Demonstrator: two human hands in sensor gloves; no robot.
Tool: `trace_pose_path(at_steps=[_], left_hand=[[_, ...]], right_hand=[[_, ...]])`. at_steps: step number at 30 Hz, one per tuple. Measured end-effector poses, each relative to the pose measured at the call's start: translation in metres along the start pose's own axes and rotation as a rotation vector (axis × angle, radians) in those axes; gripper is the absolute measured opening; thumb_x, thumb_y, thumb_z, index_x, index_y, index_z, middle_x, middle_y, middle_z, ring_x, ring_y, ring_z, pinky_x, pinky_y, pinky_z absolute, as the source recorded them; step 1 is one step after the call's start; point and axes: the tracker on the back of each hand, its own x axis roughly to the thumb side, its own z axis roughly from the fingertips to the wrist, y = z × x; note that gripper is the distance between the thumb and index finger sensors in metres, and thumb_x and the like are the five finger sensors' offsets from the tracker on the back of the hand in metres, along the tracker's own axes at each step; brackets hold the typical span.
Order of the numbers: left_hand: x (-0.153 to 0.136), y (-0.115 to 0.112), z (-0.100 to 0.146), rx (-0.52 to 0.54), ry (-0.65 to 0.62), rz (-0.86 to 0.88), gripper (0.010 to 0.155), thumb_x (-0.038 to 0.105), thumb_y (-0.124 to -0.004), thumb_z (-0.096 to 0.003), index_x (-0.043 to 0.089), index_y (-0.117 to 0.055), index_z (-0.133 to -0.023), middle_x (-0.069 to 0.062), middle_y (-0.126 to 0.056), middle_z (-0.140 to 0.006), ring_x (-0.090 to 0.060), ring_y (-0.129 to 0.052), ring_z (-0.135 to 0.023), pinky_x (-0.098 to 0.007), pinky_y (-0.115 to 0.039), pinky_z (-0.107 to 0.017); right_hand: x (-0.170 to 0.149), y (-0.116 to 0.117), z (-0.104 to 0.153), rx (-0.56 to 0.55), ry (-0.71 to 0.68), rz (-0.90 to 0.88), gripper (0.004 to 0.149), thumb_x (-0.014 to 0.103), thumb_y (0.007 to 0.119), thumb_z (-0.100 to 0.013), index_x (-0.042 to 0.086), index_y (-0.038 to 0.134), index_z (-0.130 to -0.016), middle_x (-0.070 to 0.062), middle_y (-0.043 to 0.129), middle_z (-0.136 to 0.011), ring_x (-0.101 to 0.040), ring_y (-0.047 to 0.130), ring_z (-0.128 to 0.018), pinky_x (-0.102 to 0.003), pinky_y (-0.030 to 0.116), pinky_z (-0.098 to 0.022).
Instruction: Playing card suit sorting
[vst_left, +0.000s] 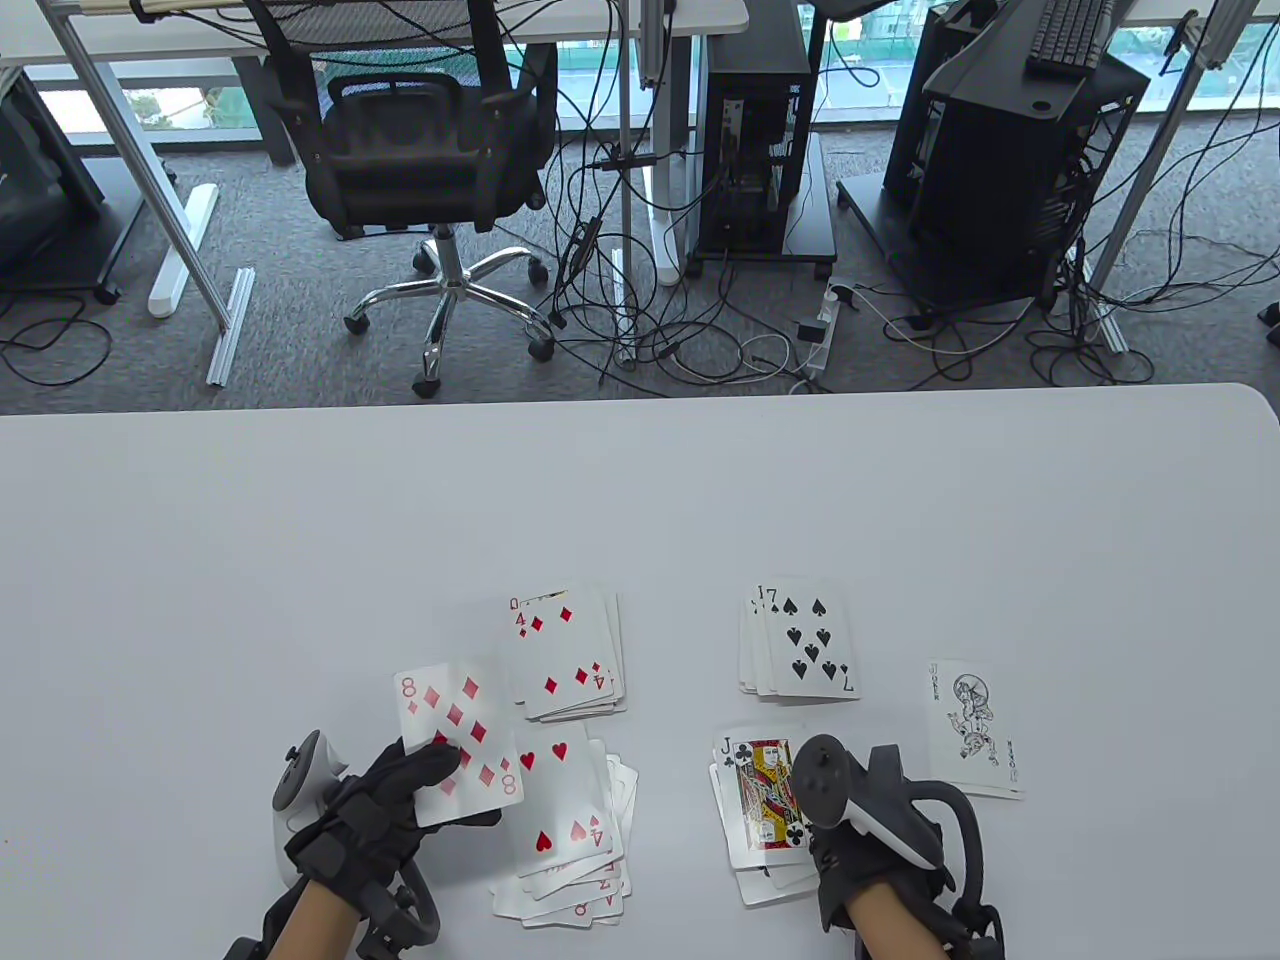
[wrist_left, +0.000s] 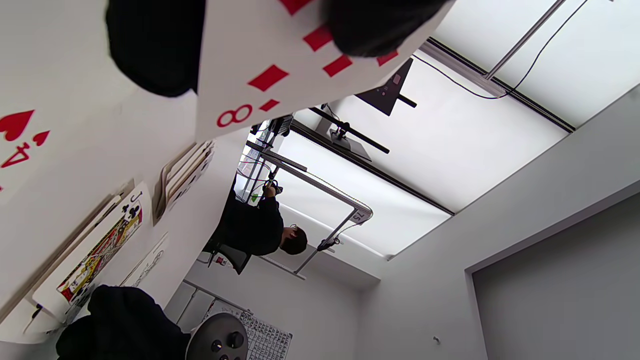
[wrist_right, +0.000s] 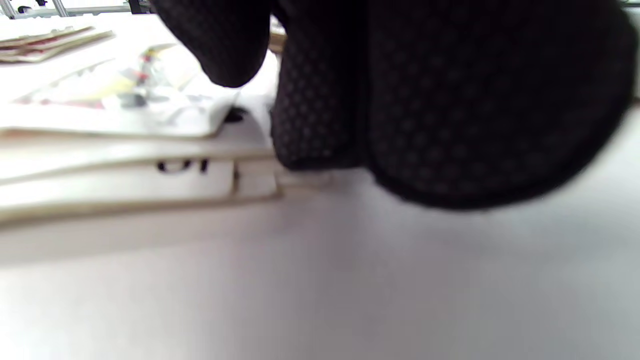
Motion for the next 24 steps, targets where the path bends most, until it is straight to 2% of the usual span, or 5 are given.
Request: trace_pose_path(at_steps=[5, 9, 11, 20, 24], left_hand=[[0.000, 0.000, 0.000, 0.005, 0.004, -0.004, 0.045, 0.032, -0.066, -0.0624, 0.016, -0.058, -0.104, -0.010, -0.073, -0.104, -0.037, -0.085, -0.085, -0.048, -0.078, -0.057], [0.001, 0.000, 0.001, 0.001, -0.001, -0.004, 0.045, 0.032, -0.066, -0.0624, 0.017, -0.058, -0.105, -0.011, -0.072, -0.105, -0.038, -0.082, -0.088, -0.049, -0.077, -0.058], [0.001, 0.000, 0.001, -0.002, -0.005, -0.005, 0.045, 0.032, -0.066, -0.0624, 0.017, -0.058, -0.105, -0.011, -0.070, -0.106, -0.039, -0.080, -0.089, -0.050, -0.076, -0.058], [0.004, 0.001, 0.001, -0.002, -0.030, 0.000, 0.046, 0.033, -0.066, -0.0626, 0.017, -0.058, -0.105, -0.014, -0.059, -0.111, -0.043, -0.070, -0.095, -0.052, -0.072, -0.062], [0.004, 0.000, 0.001, -0.012, -0.030, 0.003, 0.046, 0.033, -0.066, -0.0627, 0.017, -0.058, -0.105, -0.014, -0.057, -0.112, -0.044, -0.068, -0.096, -0.053, -0.071, -0.062]], right_hand=[[0.038, -0.032, 0.003, -0.080, -0.117, 0.015, 0.052, 0.026, 0.068, -0.054, -0.022, 0.074, -0.073, -0.016, 0.095, -0.037, -0.030, 0.097, -0.014, -0.053, 0.081, -0.033], [0.082, -0.047, 0.004, -0.136, -0.278, -0.128, 0.053, 0.027, 0.068, -0.054, -0.022, 0.073, -0.075, -0.017, 0.095, -0.039, -0.031, 0.097, -0.016, -0.054, 0.081, -0.034], [0.111, -0.047, -0.001, -0.100, -0.395, -0.243, 0.054, 0.027, 0.068, -0.054, -0.023, 0.072, -0.076, -0.018, 0.095, -0.041, -0.032, 0.097, -0.017, -0.055, 0.080, -0.035], [0.190, -0.022, -0.018, 0.160, -0.639, -0.588, 0.063, 0.029, 0.070, -0.054, -0.023, 0.057, -0.088, -0.023, 0.090, -0.054, -0.038, 0.096, -0.030, -0.058, 0.075, -0.042], [0.207, -0.017, -0.014, 0.066, -0.654, -0.632, 0.063, 0.028, 0.071, -0.053, -0.025, 0.057, -0.085, -0.020, 0.091, -0.054, -0.034, 0.097, -0.029, -0.056, 0.077, -0.041]])
